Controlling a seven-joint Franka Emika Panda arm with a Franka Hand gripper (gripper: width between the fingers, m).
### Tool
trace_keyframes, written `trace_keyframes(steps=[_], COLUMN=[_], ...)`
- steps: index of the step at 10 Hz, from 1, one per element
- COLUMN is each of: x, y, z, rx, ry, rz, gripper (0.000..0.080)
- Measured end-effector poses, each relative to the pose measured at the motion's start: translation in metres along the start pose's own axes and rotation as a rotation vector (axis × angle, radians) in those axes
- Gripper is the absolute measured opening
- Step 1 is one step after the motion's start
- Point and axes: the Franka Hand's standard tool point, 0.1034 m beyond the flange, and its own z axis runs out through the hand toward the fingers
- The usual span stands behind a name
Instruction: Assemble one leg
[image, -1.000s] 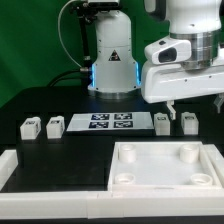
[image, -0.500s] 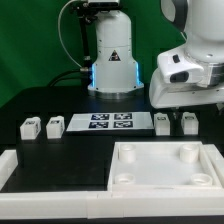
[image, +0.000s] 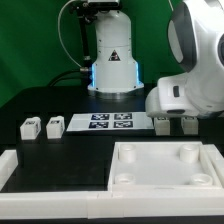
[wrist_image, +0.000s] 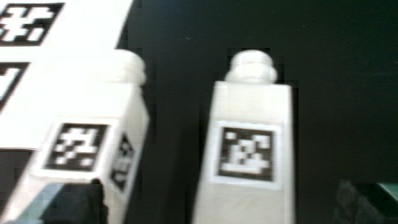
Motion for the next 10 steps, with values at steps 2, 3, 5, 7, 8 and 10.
trace_keyframes(steps=[2,3,5,7,8,10], x=[0.001,0.000,-0.001,0.000,0.000,0.000], y=[0.002,0.000,-0.011,-0.011,-0.011,-0.011], z=[-0.001,0.000,0.007,0.009,0.010,0.010], rx=[0.002,0.000,0.002,0.002,0.002,0.002], ry=[0.001,0.000,-0.016,-0.020,-0.020,-0.020], rz=[-0.010,0.000,0.019,0.018,0.018,0.018], gripper=[0.0649,0.0649,0.0649,0.0649,0.0649,0.0649])
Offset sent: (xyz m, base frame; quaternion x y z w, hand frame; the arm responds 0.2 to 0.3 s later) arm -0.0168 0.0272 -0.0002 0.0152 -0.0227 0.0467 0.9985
